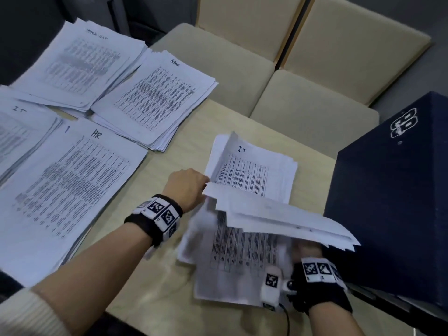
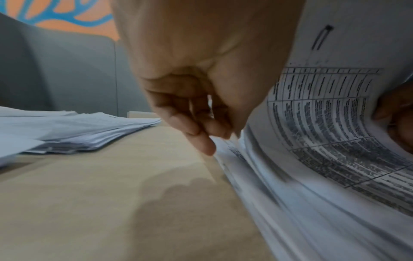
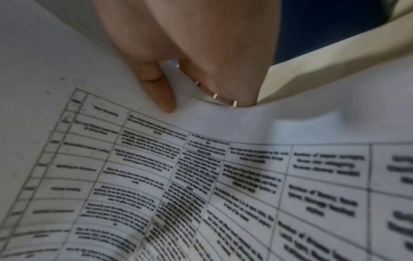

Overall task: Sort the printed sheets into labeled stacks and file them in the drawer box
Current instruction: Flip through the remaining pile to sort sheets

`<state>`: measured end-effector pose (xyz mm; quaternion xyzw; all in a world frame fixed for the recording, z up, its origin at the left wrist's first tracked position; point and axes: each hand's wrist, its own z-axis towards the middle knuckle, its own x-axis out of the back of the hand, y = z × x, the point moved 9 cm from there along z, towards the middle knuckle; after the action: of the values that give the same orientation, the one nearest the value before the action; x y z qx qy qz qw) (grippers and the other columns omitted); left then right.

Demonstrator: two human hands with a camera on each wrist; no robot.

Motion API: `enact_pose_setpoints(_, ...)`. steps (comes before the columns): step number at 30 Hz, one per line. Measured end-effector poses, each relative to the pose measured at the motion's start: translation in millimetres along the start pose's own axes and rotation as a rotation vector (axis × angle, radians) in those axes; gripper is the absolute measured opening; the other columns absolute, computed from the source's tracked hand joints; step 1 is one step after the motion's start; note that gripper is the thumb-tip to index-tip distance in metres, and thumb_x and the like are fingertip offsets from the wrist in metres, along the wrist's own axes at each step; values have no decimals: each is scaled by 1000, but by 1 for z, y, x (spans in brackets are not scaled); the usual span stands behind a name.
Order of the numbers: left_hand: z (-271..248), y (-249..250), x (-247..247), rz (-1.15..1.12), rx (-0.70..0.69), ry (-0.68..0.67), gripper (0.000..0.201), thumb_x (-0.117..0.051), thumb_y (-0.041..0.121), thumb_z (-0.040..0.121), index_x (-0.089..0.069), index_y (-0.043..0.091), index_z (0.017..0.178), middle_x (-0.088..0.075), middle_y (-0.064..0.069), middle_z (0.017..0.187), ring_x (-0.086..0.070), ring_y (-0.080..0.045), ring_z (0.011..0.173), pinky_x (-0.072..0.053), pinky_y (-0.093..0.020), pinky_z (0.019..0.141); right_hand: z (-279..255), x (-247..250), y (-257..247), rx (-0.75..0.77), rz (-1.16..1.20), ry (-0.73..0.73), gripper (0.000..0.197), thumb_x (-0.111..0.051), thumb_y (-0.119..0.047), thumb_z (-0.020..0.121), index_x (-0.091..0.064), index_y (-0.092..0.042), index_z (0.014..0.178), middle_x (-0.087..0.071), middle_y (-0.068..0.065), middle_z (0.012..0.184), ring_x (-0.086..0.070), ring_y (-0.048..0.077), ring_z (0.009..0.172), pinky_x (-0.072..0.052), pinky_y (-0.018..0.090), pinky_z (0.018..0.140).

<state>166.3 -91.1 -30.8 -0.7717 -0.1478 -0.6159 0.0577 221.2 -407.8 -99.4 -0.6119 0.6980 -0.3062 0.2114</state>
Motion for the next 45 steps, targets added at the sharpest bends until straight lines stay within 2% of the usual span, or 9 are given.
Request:
enact_pose_setpoints(6, -17, 8, 8, -432, -88, 222, 24, -47, 21, 87, -69, 14, 91, -71, -6, 81, -65, -32, 75, -43, -36, 58, 1, -19, -34, 246, 177, -169, 35, -38, 10, 82, -41, -19, 64, -47, -13, 56, -43, 4, 56, -34, 20, 61)
enact_pose_setpoints(10, -17, 4, -11, -1293, 31, 27, 14, -66, -9, 85, -74, 1, 90, -76, -14, 91, -69, -17, 81, -59, -35, 74, 12, -10, -28, 185, 149, -179, 53, -43, 20, 82, -56, -24, 55, -54, -15, 48, -50, -3, 53, -33, 20, 62)
enact_pose_setpoints(14, -15, 13, -4, -1432, 7, -45, 25, -76, -1, 82, -74, 3, 107, -76, -8, 103, -73, -18, 94, -58, -26, 80, -4, -8, -33, 255, 24, -106, 19, -55, 6, 88, -60, -10, 78, -64, -10, 57, -58, 6, 61, -47, 18, 63)
enact_pose_setpoints(21, -8, -40, -23, -727, 529, 133, 27, -69, 44, 81, -62, 18, 87, -65, 1, 82, -62, -24, 78, -52, -34, 72, -9, 6, -36, 373, 126, 55, 30, -52, 14, 75, -46, -8, 56, -41, -3, 49, -40, 8, 48, -34, 21, 56)
enact_pose_setpoints(29, 5, -9, -18, -116, 190, 20, 27, -51, 34, 101, -70, 17, 91, -63, -8, 82, -66, -31, 84, -38, -31, 61, 4, 18, -12, 238, 170, 105, 21, -56, -1, 72, -44, -13, 59, -34, 0, 55, -34, 14, 51, -31, 24, 48)
enact_pose_setpoints(32, -2, -10, -3, -8, 123, 111, 58, -32, 52, 104, -48, 16, 62, -45, 2, 62, -59, -27, 65, -35, -29, 55, 1, 17, -14, 290, 244, 99, 21, -56, -2, 66, -40, -14, 60, -31, 0, 57, -29, 13, 52, -28, 22, 50)
enact_pose_setpoints(38, -6, -7, -13, -621, -114, 280, 37, -45, 41, 98, -62, 14, 79, -64, -3, 67, -59, -27, 62, -42, -35, 56, -6, 9, -19, 367, 309, -55, 27, -53, 3, 68, -38, -18, 63, -34, 1, 68, -36, 14, 66, -30, 27, 74)
enact_pose_setpoints(42, -19, -4, -10, -1354, 68, 260, 59, -51, 49, 99, -44, 10, 55, -38, 8, 53, -34, -9, 51, -28, -25, 52, 8, 7, -13, 274, 253, -111, 25, -67, -11, 49, -45, -17, 60, -38, 3, 70, -38, 18, 69, -30, 33, 78)
enact_pose_setpoints(45, -24, 13, -16, -1500, 264, 41, 73, -30, 58, 100, -47, 19, 41, -49, 11, 45, -44, -3, 39, -34, -15, 44, 13, -2, -8, 196, 269, -192, 25, -66, -9, 53, -47, -14, 67, -47, 5, 73, -48, 20, 72, -39, 32, 78)
